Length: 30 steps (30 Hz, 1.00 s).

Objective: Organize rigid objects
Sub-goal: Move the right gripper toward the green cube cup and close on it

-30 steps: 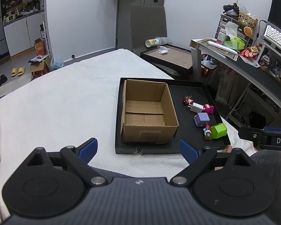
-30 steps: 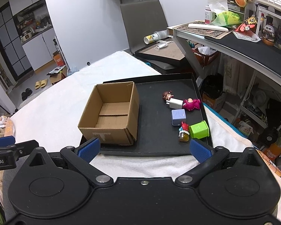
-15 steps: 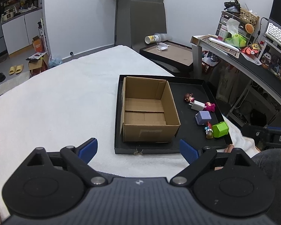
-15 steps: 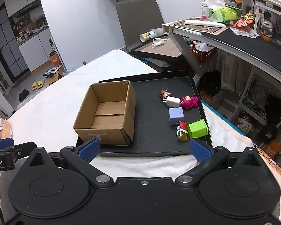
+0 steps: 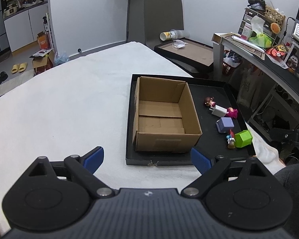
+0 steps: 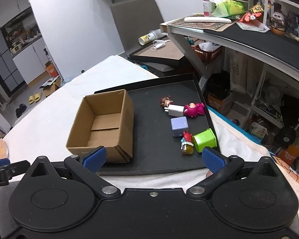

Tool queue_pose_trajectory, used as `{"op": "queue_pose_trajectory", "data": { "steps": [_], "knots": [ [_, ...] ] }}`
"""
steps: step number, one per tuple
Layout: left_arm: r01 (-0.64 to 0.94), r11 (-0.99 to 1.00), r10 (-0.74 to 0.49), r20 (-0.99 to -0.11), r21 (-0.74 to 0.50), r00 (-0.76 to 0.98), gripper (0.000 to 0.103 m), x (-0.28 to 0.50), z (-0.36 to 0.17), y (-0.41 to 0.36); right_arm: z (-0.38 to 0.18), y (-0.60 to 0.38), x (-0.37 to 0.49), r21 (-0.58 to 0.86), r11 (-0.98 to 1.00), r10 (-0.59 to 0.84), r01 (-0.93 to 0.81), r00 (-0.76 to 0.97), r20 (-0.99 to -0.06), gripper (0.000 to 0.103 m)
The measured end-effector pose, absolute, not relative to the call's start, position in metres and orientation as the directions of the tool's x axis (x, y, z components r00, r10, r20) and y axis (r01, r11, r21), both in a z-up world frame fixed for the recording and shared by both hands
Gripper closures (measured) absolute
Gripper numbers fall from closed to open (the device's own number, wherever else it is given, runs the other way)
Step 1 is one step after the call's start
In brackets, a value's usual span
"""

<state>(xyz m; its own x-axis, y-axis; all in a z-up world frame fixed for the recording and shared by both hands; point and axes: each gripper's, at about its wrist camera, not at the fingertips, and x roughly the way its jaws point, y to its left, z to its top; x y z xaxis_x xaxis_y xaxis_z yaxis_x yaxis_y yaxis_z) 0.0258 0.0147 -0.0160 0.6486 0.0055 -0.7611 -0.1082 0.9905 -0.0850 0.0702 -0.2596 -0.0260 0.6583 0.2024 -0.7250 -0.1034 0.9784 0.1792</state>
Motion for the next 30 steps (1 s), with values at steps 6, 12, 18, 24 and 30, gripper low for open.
{"op": "queue_pose_trajectory", "data": {
  "steps": [6, 12, 18, 24, 30],
  "knots": [
    [-0.120, 0.987, -0.005, -0.770, -0.105, 0.638, 0.010, 0.038, -0.022, 0.020, -0.036, -0.269, 0.087, 0.182, 0.981, 0.179, -0.064, 0.650, -0.739, 0.000],
    [-0.135, 0.985, -0.001, -0.779, -0.111, 0.628, 0.010, 0.050, -0.031, 0.027, -0.048, -0.276, 0.105, 0.190, 0.981, 0.172, -0.039, 0.629, -0.759, 0.001],
    [-0.130, 0.984, -0.017, -0.787, -0.124, 0.616, 0.010, 0.062, -0.038, 0.031, -0.066, -0.284, 0.122, 0.206, 0.978, 0.156, 0.019, 0.587, -0.795, 0.008],
    [-0.138, 0.982, -0.022, -0.794, -0.132, 0.608, 0.010, 0.073, -0.046, 0.036, -0.080, -0.297, 0.138, 0.240, 0.965, 0.138, 0.106, 0.571, -0.810, 0.011],
    [-0.148, 0.979, -0.022, -0.803, -0.137, 0.596, 0.011, 0.087, -0.055, 0.041, -0.092, -0.309, 0.156, 0.272, 0.947, 0.140, 0.168, 0.548, -0.825, 0.018]
  ]
}}
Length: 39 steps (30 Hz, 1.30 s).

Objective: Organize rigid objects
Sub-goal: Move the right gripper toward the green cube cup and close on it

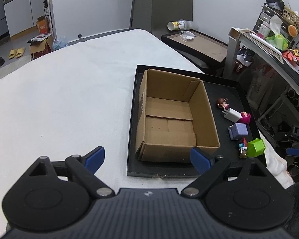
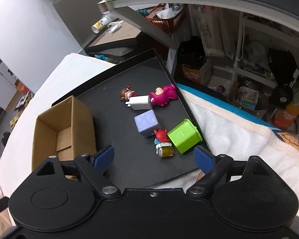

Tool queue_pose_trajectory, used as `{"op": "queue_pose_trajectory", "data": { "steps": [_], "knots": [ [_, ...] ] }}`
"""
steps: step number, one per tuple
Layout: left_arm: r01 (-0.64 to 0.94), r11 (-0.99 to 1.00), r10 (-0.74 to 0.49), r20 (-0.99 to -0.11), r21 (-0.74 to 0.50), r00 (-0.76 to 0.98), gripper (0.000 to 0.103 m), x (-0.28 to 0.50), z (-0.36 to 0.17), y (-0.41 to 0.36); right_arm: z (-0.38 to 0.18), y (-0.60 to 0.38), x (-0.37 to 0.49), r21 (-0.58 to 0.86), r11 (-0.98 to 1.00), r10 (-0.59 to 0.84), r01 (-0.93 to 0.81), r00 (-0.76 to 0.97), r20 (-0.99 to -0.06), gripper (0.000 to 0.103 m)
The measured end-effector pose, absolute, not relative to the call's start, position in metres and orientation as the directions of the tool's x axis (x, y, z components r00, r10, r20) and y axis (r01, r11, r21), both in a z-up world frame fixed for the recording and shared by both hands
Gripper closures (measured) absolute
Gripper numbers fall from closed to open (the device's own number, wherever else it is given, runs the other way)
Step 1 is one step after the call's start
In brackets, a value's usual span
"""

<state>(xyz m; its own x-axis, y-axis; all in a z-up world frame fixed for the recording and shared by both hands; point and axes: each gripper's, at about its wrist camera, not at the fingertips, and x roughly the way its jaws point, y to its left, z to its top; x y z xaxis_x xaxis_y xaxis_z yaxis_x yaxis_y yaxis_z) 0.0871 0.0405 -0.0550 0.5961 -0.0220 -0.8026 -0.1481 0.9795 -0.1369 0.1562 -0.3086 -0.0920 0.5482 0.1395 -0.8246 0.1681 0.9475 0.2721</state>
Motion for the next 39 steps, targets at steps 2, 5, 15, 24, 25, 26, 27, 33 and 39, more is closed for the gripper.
{"op": "queue_pose_trajectory", "data": {
  "steps": [2, 5, 15, 24, 25, 26, 27, 33, 39],
  "knots": [
    [-0.154, 0.978, -0.020, -0.804, -0.139, 0.595, 0.013, 0.092, -0.059, 0.042, -0.096, -0.312, 0.163, 0.271, 0.943, 0.126, 0.194, 0.544, -0.829, 0.018],
    [-0.157, 0.979, -0.011, -0.802, -0.130, 0.597, 0.013, 0.098, -0.064, 0.043, -0.105, -0.318, 0.174, 0.291, 0.926, 0.126, 0.240, 0.531, -0.838, 0.018],
    [-0.191, 0.974, 0.007, -0.823, -0.123, 0.568, 0.031, 0.120, -0.091, 0.046, -0.145, -0.337, 0.189, 0.381, 0.837, 0.148, 0.392, 0.507, -0.849, 0.024],
    [-0.231, 0.964, 0.012, -0.844, -0.134, 0.537, 0.051, 0.138, -0.115, 0.048, -0.173, -0.354, 0.197, 0.447, 0.744, 0.185, 0.496, 0.489, -0.852, 0.041],
    [-0.233, 0.963, 0.012, -0.846, -0.133, 0.534, 0.052, 0.140, -0.118, 0.048, -0.175, -0.355, 0.198, 0.448, 0.739, 0.185, 0.503, 0.488, -0.853, 0.042],
    [-0.237, 0.962, 0.012, -0.846, -0.135, 0.534, 0.054, 0.141, -0.120, 0.048, -0.177, -0.356, 0.199, 0.449, 0.735, 0.185, 0.509, 0.487, -0.854, 0.042],
    [-0.241, 0.961, 0.014, -0.848, -0.135, 0.530, 0.056, 0.143, -0.122, 0.048, -0.180, -0.357, 0.200, 0.446, 0.729, 0.181, 0.519, 0.483, -0.857, 0.043],
    [-0.254, 0.956, 0.007, -0.852, -0.149, 0.524, 0.064, 0.151, -0.131, 0.048, -0.196, -0.360, 0.208, 0.439, 0.706, 0.187, 0.556, 0.451, -0.872, 0.043],
    [-0.262, 0.947, -0.024, -0.853, -0.187, 0.522, 0.079, 0.158, -0.138, 0.050, -0.208, -0.361, 0.216, 0.419, 0.699, 0.174, 0.580, 0.430, -0.886, 0.045]
  ]
}}
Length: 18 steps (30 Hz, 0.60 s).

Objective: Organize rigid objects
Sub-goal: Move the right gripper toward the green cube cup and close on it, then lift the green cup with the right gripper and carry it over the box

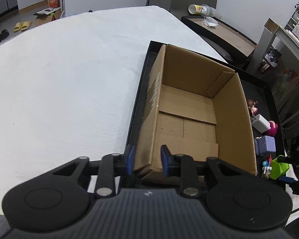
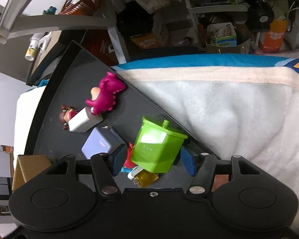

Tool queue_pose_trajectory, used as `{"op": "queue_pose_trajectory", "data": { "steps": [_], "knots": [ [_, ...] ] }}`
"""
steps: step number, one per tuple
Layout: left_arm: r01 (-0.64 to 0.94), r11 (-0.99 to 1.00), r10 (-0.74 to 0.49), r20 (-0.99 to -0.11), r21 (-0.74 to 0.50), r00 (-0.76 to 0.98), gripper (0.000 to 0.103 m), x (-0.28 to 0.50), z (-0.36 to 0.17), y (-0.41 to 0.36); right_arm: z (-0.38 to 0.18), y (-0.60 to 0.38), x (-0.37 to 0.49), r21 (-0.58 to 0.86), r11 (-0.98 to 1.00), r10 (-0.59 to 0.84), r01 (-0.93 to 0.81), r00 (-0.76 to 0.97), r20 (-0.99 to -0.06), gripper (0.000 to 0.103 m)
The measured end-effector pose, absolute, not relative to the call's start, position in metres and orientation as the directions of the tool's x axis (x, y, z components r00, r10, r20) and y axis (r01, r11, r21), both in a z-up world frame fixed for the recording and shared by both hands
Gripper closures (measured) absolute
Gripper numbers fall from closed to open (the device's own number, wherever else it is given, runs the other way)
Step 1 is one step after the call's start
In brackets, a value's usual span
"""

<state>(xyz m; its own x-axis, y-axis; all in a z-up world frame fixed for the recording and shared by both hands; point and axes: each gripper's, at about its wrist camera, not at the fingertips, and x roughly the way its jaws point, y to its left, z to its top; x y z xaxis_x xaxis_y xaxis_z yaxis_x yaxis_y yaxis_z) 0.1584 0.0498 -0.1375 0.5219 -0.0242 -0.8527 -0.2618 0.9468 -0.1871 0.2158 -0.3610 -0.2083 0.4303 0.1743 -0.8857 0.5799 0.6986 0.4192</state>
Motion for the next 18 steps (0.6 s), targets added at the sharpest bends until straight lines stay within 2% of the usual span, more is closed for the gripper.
{"op": "queue_pose_trajectory", "data": {
  "steps": [8, 18],
  "knots": [
    [-0.251, 0.949, -0.032, -0.848, -0.193, 0.530, 0.089, 0.163, -0.143, 0.051, -0.212, -0.361, 0.219, 0.435, 0.693, 0.169, 0.574, 0.457, -0.873, 0.051],
    [-0.210, 0.964, -0.027, -0.846, -0.163, 0.533, 0.090, 0.164, -0.143, 0.049, -0.185, -0.355, 0.214, 0.496, 0.723, 0.185, 0.481, 0.556, -0.810, 0.053]
  ]
}}
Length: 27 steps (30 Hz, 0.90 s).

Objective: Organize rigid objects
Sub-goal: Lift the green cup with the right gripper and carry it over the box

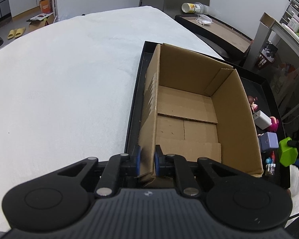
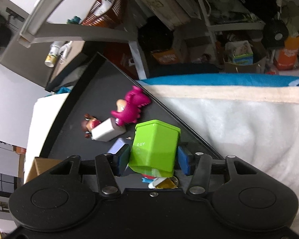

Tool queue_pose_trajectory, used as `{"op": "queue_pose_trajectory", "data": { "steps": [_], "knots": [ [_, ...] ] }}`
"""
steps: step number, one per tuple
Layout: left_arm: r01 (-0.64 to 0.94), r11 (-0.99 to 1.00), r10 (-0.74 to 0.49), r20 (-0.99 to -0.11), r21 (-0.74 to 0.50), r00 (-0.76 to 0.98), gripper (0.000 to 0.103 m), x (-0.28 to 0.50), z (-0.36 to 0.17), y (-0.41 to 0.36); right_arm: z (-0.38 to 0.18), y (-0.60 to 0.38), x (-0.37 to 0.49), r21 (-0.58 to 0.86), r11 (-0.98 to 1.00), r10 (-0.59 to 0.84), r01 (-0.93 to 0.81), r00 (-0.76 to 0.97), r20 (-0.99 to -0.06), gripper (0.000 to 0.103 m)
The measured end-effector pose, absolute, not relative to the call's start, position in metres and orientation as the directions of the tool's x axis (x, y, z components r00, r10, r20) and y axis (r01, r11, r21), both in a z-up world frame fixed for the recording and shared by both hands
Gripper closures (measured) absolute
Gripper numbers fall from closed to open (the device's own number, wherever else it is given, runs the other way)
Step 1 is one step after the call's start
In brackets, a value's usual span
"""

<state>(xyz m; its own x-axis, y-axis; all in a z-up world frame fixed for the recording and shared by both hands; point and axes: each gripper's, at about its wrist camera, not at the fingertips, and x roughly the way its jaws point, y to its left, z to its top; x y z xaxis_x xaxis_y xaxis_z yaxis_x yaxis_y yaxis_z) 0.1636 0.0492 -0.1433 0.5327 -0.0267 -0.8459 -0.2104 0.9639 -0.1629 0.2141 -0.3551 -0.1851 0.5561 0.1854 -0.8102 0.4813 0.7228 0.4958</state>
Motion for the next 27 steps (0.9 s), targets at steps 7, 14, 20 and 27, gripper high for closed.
{"op": "queue_pose_trajectory", "data": {
  "steps": [7, 14, 20, 27],
  "knots": [
    [-0.201, 0.969, -0.021, -0.863, -0.141, 0.505, 0.090, 0.169, -0.142, 0.048, -0.173, -0.348, 0.211, 0.542, 0.724, 0.218, 0.427, 0.603, -0.767, 0.053],
    [-0.185, 0.974, -0.021, -0.863, -0.132, 0.505, 0.090, 0.170, -0.141, 0.046, -0.152, -0.324, 0.214, 0.515, 0.790, 0.211, 0.333, 0.641, -0.738, 0.053],
    [-0.168, 0.976, -0.037, -0.857, -0.142, 0.514, 0.090, 0.167, -0.141, 0.048, -0.143, -0.308, 0.217, 0.480, 0.832, 0.198, 0.278, 0.659, -0.725, 0.053],
    [-0.156, 0.975, -0.054, -0.852, -0.157, 0.522, 0.090, 0.166, -0.141, 0.049, -0.135, -0.276, 0.228, 0.458, 0.875, 0.246, 0.159, 0.667, -0.703, 0.053]
  ]
}}
